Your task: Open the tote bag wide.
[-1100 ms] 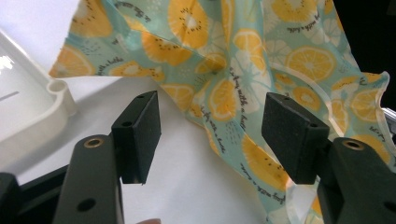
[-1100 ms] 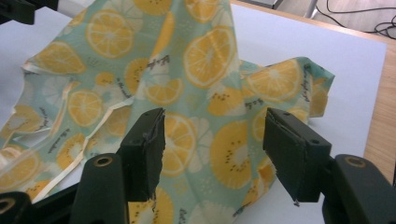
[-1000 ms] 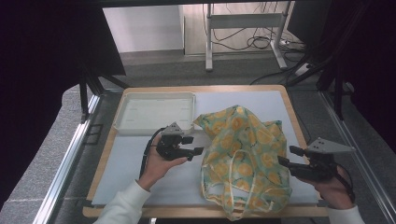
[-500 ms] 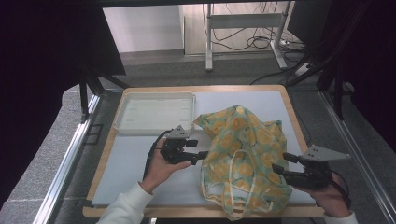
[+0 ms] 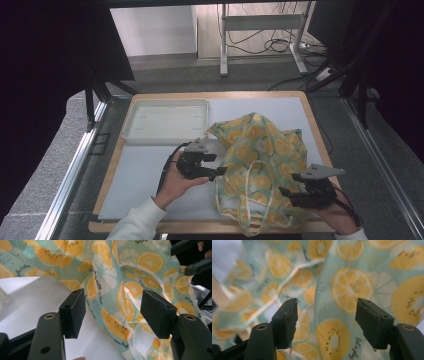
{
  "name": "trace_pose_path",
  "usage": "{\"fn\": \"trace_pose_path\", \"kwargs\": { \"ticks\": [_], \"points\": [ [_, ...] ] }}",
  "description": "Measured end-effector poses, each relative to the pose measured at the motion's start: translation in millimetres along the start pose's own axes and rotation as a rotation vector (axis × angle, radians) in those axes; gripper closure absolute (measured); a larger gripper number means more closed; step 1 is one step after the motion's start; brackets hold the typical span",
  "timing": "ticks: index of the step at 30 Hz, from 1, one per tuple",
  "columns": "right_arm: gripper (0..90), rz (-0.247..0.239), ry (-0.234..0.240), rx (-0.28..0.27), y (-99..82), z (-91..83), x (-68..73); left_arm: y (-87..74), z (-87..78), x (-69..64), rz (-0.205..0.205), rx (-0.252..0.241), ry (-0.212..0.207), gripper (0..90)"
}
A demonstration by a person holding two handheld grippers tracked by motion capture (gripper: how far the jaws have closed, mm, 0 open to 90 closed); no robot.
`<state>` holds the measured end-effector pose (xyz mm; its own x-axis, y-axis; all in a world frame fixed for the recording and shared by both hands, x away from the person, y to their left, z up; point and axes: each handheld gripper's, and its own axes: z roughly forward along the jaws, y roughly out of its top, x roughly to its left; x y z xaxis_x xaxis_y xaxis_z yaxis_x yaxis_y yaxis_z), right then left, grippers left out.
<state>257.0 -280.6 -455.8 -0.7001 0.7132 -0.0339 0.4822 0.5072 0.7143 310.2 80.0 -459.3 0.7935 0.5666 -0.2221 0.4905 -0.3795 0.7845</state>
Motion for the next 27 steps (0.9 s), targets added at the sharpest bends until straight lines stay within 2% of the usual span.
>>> {"fn": "trace_pose_path", "kwargs": {
  "ticks": [3,5,6,7,8,9,10,13,18,27],
  "points": [
    [34.3,-0.019,-0.042,0.044,-2.9,10.3,0.9,-0.5,1.6,0.8,-0.004,0.008,-0.003,37.0],
    [44.0,-0.036,-0.085,0.071,-5.8,16.5,-0.5,-0.9,2.6,1.5,-0.004,0.014,-0.004,36.8],
    [51.6,-0.038,-0.080,0.085,-7.2,18.8,-2.0,-1.2,3.3,2.0,-0.005,0.018,-0.005,36.7],
    [67.5,-0.028,-0.065,0.096,-9.8,21.2,-4.8,-1.7,4.1,2.4,-0.007,0.019,-0.004,36.6],
    [67.5,-0.028,-0.065,0.096,-9.8,21.2,-4.8,-2.1,4.7,2.7,-0.010,0.021,-0.003,36.7],
    [78.7,-0.013,-0.062,0.104,-11.3,22.7,-8.0,-2.4,5.3,3.0,-0.011,0.022,-0.005,36.7],
    [78.7,-0.013,-0.062,0.104,-11.3,22.7,-8.0,-2.6,5.6,3.1,-0.010,0.024,-0.004,36.7],
    [87.7,0.018,-0.063,0.105,-12.7,22.9,-13.3,-2.4,5.8,2.1,-0.007,0.022,-0.006,36.7],
    [88.8,0.050,-0.031,0.095,-14.2,21.3,-17.9,0.0,3.7,-2.7,0.005,0.017,-0.014,36.8],
    [88.7,0.057,-0.014,0.083,-15.1,21.7,-18.7,4.7,6.9,-19.1,0.051,0.027,-0.038,36.8]
  ]
}}
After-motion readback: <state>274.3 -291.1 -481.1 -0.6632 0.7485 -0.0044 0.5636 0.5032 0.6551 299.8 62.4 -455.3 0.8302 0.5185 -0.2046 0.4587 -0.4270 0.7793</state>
